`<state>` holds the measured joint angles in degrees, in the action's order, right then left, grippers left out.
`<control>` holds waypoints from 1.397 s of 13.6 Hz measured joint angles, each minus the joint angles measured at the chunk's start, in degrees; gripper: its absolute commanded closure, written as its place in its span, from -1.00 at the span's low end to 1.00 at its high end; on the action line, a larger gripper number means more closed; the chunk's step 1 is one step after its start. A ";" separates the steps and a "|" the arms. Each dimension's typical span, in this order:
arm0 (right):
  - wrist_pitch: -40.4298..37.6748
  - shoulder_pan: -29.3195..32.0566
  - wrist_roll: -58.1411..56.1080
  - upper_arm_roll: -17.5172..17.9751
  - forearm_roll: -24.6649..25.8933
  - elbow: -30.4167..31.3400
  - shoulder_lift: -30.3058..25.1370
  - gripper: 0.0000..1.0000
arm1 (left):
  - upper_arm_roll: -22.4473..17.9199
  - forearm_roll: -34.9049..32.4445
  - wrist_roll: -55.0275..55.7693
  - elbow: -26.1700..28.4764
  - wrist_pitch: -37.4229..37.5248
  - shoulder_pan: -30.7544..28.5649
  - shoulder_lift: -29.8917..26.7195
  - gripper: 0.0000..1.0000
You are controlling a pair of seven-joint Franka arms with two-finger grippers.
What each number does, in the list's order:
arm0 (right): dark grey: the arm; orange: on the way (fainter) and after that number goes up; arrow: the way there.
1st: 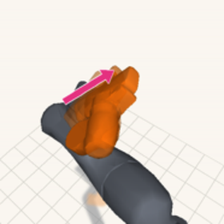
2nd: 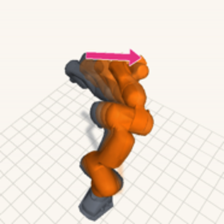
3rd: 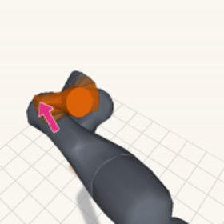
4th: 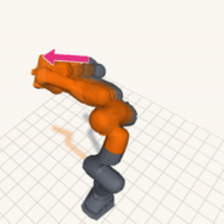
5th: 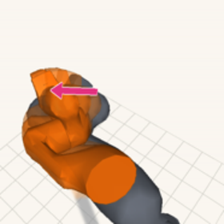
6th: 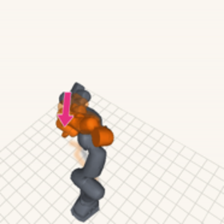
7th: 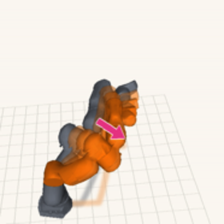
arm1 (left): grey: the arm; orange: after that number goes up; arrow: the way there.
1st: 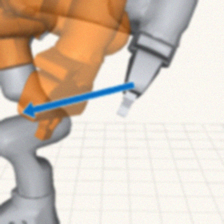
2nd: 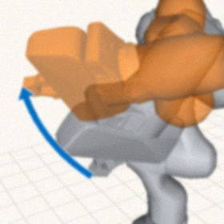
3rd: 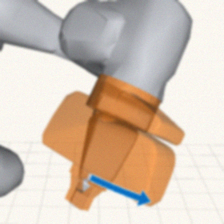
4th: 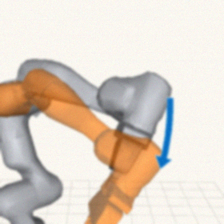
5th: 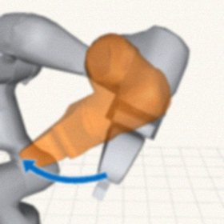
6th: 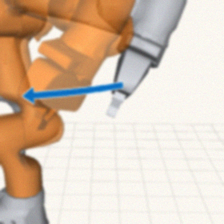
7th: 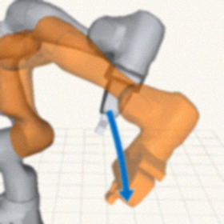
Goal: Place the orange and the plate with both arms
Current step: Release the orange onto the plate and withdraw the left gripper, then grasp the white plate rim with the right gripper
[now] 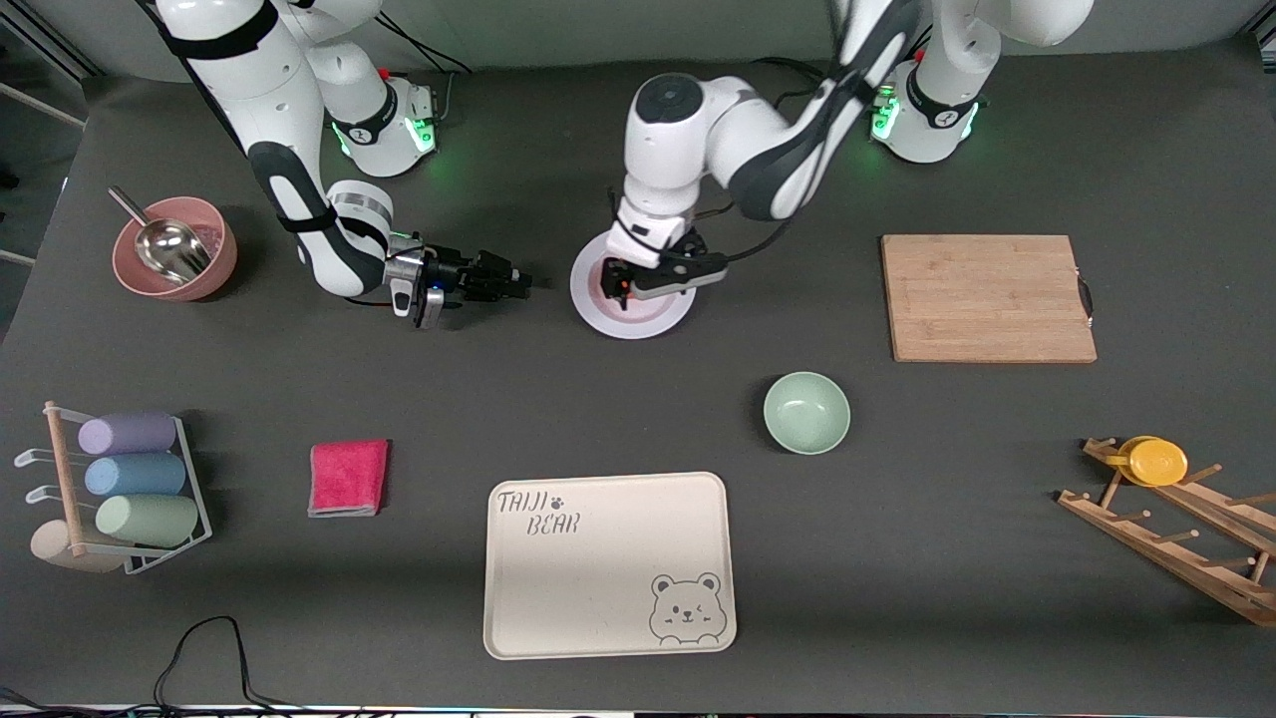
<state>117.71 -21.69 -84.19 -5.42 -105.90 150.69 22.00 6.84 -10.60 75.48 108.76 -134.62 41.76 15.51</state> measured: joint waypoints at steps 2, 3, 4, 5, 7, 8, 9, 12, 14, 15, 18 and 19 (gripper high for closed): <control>-0.65 -0.43 -0.24 0.05 -2.33 -0.54 0.53 0.06 | -0.13 1.49 -9.72 -0.03 4.82 -5.26 -4.26 -1.00; -0.81 -0.96 -0.34 0.17 -3.57 -0.86 0.79 0.06 | -0.27 2.88 -16.03 -0.24 7.67 -7.99 -6.02 -1.00; -0.82 -1.62 -0.35 0.37 -4.60 -1.18 0.97 0.06 | -0.42 3.69 -23.37 -1.29 12.01 -11.22 -7.52 -1.00; -0.83 -2.27 -0.35 0.73 -5.71 -1.55 1.16 0.06 | -0.54 4.16 -30.92 -3.38 17.83 -14.98 -8.66 -1.00; -0.84 -4.16 -0.37 1.37 -9.16 -2.40 1.61 0.06 | -0.78 6.15 -43.20 -8.53 27.15 -22.82 -10.01 -1.00; -0.85 -5.42 -0.38 1.69 -11.14 -2.89 1.89 0.06 | -0.82 7.52 -46.94 -10.29 29.41 -26.35 -10.60 -1.00; -0.84 -6.44 -0.38 2.27 -12.89 -3.42 2.27 0.06 | -0.83 8.50 -49.84 -11.44 31.54 -29.34 -11.28 -1.00; -0.80 -8.30 -0.38 4.40 -16.81 -4.89 3.25 0.06 | -0.79 9.51 -56.43 -13.25 37.91 -34.79 -13.63 -1.00; -0.77 -9.04 -0.38 4.80 -17.92 -5.51 3.92 0.24 | -0.70 10.02 -61.31 -13.38 39.57 -37.40 -14.54 -1.00; -0.77 -9.06 -0.39 4.83 -17.98 -5.69 4.13 0.45 | -0.73 10.99 -64.10 -13.68 41.18 -39.05 -14.81 -1.00; -0.71 -9.02 -0.39 4.82 -17.99 -6.02 4.45 1.00 | -0.85 12.24 -67.75 -15.85 45.21 -42.75 -15.44 -1.00; -0.95 -9.00 -0.40 4.82 -18.02 -6.05 4.46 1.00 | -0.84 12.27 -67.93 -16.42 45.57 -43.05 -15.57 -1.00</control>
<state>116.77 -30.68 -84.58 -0.59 -123.92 144.63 26.46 6.00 1.67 7.55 92.34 -89.06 -1.28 -0.06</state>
